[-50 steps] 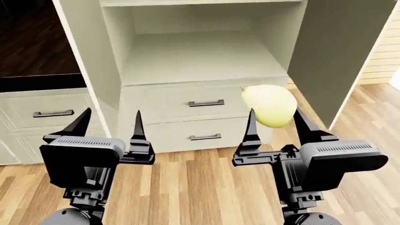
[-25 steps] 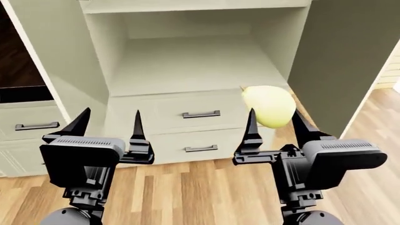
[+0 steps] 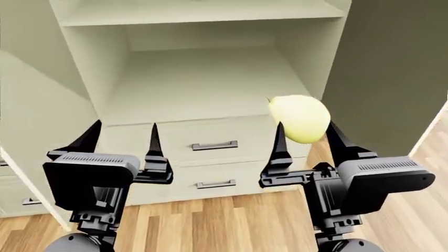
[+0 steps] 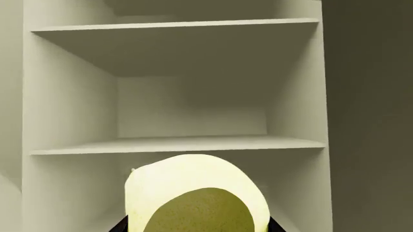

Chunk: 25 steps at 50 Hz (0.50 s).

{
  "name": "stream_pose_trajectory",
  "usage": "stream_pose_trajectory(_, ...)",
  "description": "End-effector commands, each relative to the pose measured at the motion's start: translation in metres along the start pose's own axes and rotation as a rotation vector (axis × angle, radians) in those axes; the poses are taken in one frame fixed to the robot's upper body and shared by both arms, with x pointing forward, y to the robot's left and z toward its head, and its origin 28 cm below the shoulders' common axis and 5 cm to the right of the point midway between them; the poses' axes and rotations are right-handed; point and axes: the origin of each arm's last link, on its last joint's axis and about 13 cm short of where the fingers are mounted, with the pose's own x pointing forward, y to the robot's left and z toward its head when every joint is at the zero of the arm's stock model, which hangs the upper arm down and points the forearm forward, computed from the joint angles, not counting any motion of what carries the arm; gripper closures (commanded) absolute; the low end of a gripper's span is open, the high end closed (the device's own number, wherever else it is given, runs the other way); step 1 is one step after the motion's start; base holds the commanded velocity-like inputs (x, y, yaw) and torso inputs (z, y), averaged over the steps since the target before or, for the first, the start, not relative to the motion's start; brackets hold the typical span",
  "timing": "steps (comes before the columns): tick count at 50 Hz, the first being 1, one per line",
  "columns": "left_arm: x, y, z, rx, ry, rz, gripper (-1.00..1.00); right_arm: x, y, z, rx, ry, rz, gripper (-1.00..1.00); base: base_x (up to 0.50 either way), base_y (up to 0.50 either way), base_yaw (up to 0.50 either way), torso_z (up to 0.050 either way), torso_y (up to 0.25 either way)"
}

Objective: Pick the pear from the counter and place it in the cabinet.

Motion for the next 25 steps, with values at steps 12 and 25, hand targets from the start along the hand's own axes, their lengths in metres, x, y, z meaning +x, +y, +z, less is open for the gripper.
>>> stream_pose_trajectory(12, 0.0, -0.001, 0.0, 0.002, 0.0, -0.011, -1.0, 0.0, -0.001, 0.0, -0.042, -0.017, 0.005, 1.0, 0.5, -0.06, 0.0, 0.0, 0.001)
stream_pose_trajectory(25, -0.002, -0.002, 0.011, -0.016, -0.031, -0.022, -1.0, 0.002, -0.001, 0.001, -0.046, -0.005, -0.005, 1.0, 0.5, -0.02, 0.0, 0.0, 0.001)
